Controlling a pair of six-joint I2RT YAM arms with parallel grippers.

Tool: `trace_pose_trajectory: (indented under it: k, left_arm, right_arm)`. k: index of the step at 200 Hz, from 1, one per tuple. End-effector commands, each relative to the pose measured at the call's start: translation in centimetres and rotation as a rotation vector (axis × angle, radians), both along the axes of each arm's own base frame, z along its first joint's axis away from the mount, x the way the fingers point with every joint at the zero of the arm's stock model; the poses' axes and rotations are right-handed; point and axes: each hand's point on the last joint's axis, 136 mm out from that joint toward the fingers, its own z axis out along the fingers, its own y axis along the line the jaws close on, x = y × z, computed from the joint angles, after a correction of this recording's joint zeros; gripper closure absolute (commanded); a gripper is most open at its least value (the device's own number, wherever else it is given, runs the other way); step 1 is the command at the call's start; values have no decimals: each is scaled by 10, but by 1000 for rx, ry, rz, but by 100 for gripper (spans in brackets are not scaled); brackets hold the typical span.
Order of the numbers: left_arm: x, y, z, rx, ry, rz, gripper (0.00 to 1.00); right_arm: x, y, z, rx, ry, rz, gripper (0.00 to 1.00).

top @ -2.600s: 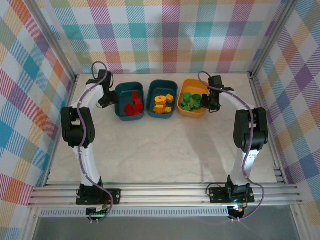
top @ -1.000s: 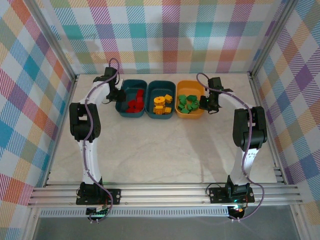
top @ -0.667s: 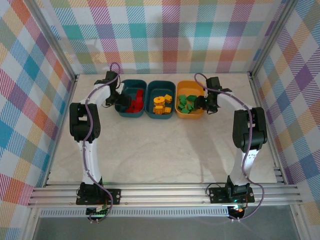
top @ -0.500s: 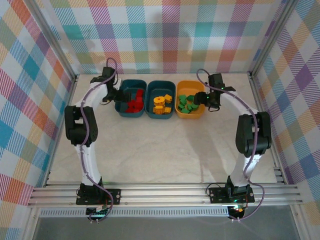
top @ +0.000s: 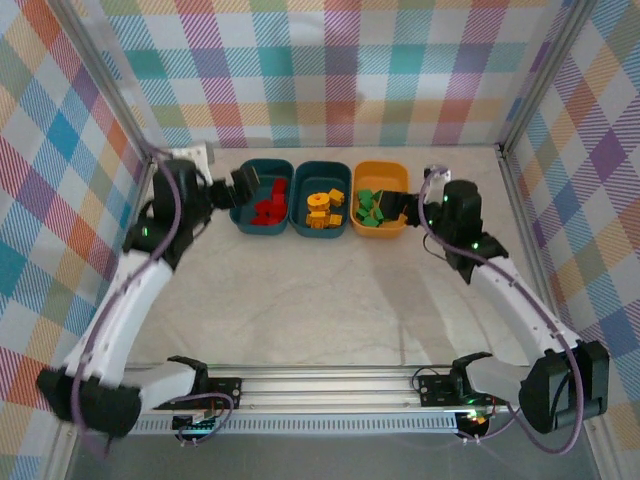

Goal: Sort the legos into containers by color

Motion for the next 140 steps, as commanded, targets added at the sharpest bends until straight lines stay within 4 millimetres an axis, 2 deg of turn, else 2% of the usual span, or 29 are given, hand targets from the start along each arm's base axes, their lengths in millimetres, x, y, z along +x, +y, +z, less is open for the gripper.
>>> trace_pose_trajectory:
  k: [1, 26, 41, 52, 63, 79, 104, 114, 134, 140]
  left_arm:
    - [5, 19, 0, -86, -161, 176, 0]
    - [4, 35, -46, 99, -182, 218, 0]
    - [1, 27, -76, 291, -261, 111, 0]
    - [-5, 19, -108, 455, -282, 1, 0]
    - [-4, 29, -137, 536, -226, 20, 0]
    - [0, 37, -169, 571, -144, 6, 0]
    - [8, 45, -201, 512, -108, 40, 0]
    - [11, 56, -214, 452, -98, 89, 0]
    - [17, 65, -226, 407, -119, 117, 0]
    - [19, 66, -228, 397, -120, 118, 0]
  right_arm:
    - [14, -13, 21, -53, -212, -61, 0]
    - [14, -27, -22, -308, -253, -51, 0]
    - [12, -33, -56, -428, -266, -8, 0]
    - [11, -38, -78, -438, -243, -5, 0]
    - [10, -40, -94, -436, -205, 15, 0]
    - [9, -41, -114, -468, -171, 46, 0]
    - [14, -47, -122, -507, -160, 44, 0]
    - [14, -50, -125, -497, -146, 43, 0]
    - [12, -61, -143, -469, -141, 14, 0]
    - [13, -64, -142, -453, -179, 2, 0]
